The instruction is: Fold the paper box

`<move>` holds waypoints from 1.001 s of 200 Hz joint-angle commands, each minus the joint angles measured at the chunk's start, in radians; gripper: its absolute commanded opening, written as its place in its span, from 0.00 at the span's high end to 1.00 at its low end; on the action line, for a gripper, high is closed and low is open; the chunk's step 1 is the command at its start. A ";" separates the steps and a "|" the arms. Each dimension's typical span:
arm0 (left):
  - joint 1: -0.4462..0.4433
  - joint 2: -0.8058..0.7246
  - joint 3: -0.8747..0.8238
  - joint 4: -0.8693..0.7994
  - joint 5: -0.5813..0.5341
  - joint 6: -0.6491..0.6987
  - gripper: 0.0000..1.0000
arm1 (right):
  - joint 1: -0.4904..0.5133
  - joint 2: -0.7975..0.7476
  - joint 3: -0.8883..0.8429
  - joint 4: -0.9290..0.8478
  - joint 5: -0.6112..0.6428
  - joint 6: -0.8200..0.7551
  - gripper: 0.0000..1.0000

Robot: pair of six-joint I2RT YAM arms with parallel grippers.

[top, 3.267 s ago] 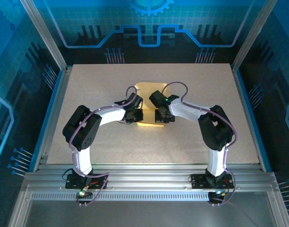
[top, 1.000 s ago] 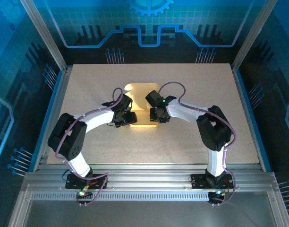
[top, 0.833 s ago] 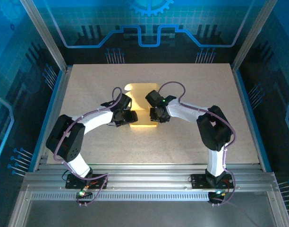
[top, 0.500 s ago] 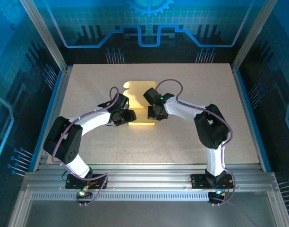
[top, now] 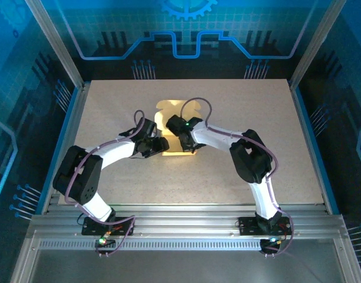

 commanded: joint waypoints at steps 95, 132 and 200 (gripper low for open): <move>0.140 -0.380 -0.272 0.063 -0.003 -0.047 0.38 | -0.071 0.013 -0.028 -0.098 -0.004 -0.121 0.87; 0.144 -0.398 -0.296 0.053 -0.013 -0.048 0.37 | -0.083 0.023 -0.004 -0.079 -0.050 -0.146 0.81; 0.144 -0.344 -0.294 0.083 -0.003 -0.041 0.36 | -0.095 0.070 0.001 -0.080 -0.014 -0.186 0.83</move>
